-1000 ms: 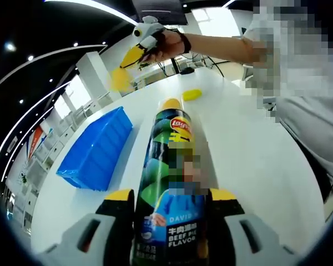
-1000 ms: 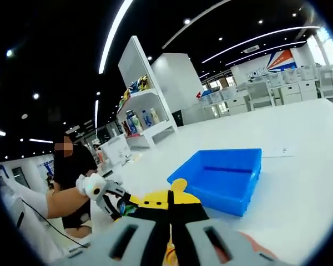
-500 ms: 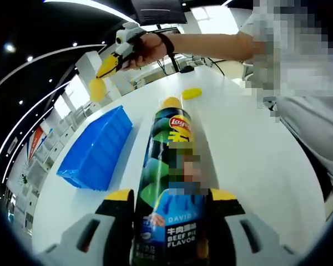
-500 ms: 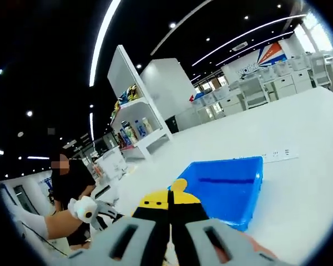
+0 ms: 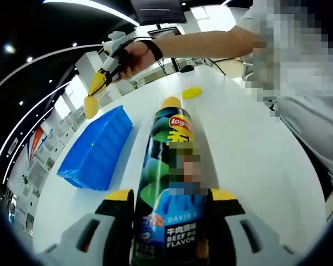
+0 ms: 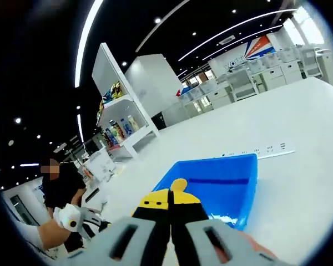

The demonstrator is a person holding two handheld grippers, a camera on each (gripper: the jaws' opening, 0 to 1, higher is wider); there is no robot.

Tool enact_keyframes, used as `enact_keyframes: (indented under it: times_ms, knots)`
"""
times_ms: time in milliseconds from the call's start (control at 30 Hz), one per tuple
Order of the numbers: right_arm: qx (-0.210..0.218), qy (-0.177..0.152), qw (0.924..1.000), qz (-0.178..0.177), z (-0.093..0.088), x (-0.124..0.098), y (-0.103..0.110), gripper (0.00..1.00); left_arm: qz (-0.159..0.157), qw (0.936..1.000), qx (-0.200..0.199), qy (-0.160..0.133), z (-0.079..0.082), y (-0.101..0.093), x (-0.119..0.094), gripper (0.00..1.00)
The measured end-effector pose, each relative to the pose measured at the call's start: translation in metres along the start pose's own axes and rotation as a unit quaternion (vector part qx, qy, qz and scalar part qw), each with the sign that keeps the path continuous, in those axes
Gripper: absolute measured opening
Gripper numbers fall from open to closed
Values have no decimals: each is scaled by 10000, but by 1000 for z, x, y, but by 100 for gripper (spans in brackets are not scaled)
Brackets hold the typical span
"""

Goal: Open the lid of the chip container on the table, take out the chips, place them into the box in front of the container, and close the lid

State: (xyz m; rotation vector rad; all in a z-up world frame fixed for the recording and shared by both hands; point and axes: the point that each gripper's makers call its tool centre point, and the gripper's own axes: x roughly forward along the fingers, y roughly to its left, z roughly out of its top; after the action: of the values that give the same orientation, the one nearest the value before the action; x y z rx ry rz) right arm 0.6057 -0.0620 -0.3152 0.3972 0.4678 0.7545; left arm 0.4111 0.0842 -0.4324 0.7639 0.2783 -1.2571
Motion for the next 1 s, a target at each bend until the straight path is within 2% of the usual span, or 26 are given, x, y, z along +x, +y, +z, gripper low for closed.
enact_keyframes:
  times_ms: [333,533,700,767,1000]
  knots:
    - [299,137,9993,-166,-8,23,-15,0,-9,10000,-22,-17,0,1,0,53]
    - [542,286,9976,-312,-20,42,-34,0,-15,10000,-44,-43,0,1,0,53]
    - [705,354,9960,-423,-29,55,-43,0,-17,10000,-45,-47,0,1,0,53]
    - [881,343,9942,-512,-37,55,-39,0,-20,10000,-41,-45,0,1,0,53]
    - [964,405,9915,-779,-34,65,-46,0,-41,10000,-55,-56,1,1,1,53]
